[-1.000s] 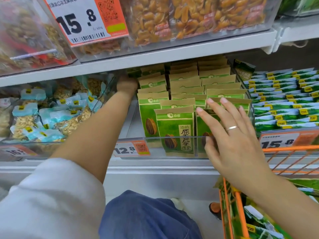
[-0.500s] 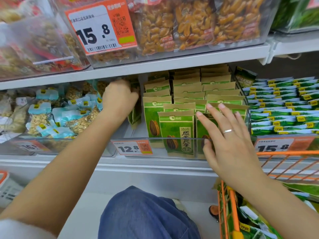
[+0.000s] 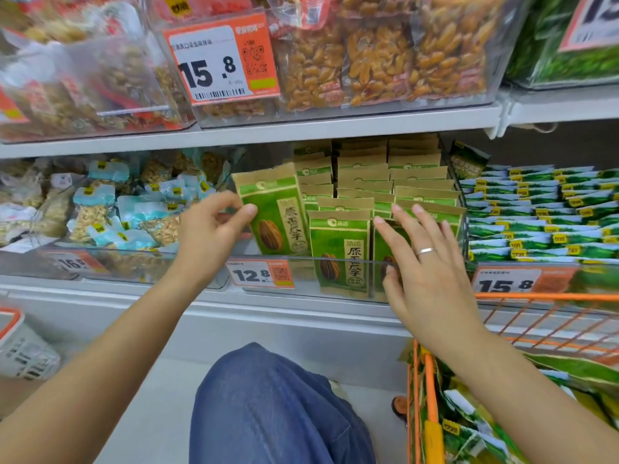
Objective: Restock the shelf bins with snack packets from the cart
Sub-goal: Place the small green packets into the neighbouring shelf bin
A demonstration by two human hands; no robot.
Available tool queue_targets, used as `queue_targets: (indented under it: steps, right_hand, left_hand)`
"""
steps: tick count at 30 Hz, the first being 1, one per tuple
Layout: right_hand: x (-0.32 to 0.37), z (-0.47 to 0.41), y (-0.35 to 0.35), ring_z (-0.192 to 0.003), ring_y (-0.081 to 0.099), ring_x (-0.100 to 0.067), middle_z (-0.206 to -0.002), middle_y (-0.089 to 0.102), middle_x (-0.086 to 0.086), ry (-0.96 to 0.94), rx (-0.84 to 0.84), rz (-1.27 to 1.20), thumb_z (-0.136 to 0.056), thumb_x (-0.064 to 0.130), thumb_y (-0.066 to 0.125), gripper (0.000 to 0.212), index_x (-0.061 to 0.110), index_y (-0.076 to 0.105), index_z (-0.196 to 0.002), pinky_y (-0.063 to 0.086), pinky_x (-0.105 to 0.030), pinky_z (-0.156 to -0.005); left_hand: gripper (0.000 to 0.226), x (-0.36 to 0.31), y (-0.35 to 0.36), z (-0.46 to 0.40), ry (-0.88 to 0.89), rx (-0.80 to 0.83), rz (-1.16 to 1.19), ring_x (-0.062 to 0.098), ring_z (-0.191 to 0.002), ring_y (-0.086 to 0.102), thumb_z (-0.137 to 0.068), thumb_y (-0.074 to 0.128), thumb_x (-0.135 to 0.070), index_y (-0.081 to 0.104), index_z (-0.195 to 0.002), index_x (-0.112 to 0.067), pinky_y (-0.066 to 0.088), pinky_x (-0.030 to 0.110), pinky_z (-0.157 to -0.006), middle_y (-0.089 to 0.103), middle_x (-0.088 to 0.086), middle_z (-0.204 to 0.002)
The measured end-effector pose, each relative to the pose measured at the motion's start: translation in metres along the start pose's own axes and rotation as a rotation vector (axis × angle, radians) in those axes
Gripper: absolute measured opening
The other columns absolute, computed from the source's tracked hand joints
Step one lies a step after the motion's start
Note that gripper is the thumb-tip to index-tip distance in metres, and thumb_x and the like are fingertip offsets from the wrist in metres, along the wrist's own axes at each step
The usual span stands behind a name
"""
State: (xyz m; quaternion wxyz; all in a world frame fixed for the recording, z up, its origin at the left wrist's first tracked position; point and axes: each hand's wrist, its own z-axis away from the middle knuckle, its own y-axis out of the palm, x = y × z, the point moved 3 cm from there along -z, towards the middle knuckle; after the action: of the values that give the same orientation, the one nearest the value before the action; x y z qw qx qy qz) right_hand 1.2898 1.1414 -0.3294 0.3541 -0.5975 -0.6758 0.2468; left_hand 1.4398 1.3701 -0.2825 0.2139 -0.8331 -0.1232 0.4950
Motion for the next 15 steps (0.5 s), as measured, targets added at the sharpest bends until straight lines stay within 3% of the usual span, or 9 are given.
queue_targets:
  steps: [4, 9, 11, 13, 15]
  right_hand:
    - [-0.001, -0.002, 0.001, -0.140, 0.026, -0.030, -0.146, 0.042, -0.011, 0.008, -0.003, 0.010, -0.085, 0.016, 0.044, 0.056, 0.015, 0.044, -0.141, 0.018, -0.050, -0.115]
    - [-0.001, -0.002, 0.002, -0.140, 0.027, -0.030, -0.145, 0.043, -0.012, 0.004, -0.022, 0.010, -0.082, 0.013, 0.049, 0.058, 0.014, 0.045, -0.140, 0.018, -0.050, -0.115]
    - [-0.001, -0.002, 0.002, -0.140, 0.027, -0.030, -0.145, 0.043, -0.012, 0.003, -0.028, 0.011, -0.083, 0.013, 0.049, 0.057, 0.014, 0.044, -0.140, 0.018, -0.051, -0.115]
    - [-0.002, -0.002, 0.002, -0.140, 0.027, -0.030, -0.145, 0.043, -0.012, 0.003, -0.028, 0.016, -0.085, 0.015, 0.044, 0.056, 0.015, 0.043, -0.140, 0.018, -0.051, -0.115]
    - [-0.002, -0.002, 0.002, -0.140, 0.027, -0.030, -0.145, 0.042, -0.011, 0.004, -0.024, 0.026, -0.085, 0.017, 0.039, 0.055, 0.015, 0.043, -0.141, 0.019, -0.051, -0.115]
  left_hand:
    - [0.019, 0.020, 0.030, -0.008, -0.073, 0.092, -0.119, 0.012, -0.068, 0.070, -0.089, 0.069, -0.021, 0.064, -0.074, -0.009, 0.060, 0.043, -0.073, 0.070, 0.010, -0.075]
    - [0.027, 0.027, 0.030, -0.012, -0.037, 0.160, -0.353, 0.019, -0.069, 0.066, -0.086, 0.070, -0.036, 0.068, -0.070, -0.015, 0.053, 0.038, -0.071, 0.069, 0.005, -0.069]
    - [0.029, 0.021, 0.028, -0.012, -0.014, 0.234, -0.410, 0.012, -0.066, 0.062, -0.085, 0.070, -0.041, 0.068, -0.069, -0.016, 0.049, 0.029, -0.065, 0.067, -0.001, -0.066]
    - [0.035, 0.018, 0.027, -0.016, -0.142, 0.311, -0.249, 0.004, -0.072, 0.060, -0.089, 0.063, -0.046, 0.070, -0.078, -0.014, 0.045, 0.017, -0.064, 0.068, -0.004, -0.075]
    - [0.043, 0.026, 0.030, -0.033, -0.440, 0.261, 0.181, 0.011, -0.104, 0.060, -0.096, 0.047, -0.051, 0.069, -0.098, -0.015, 0.047, 0.024, -0.083, 0.067, 0.002, -0.109]
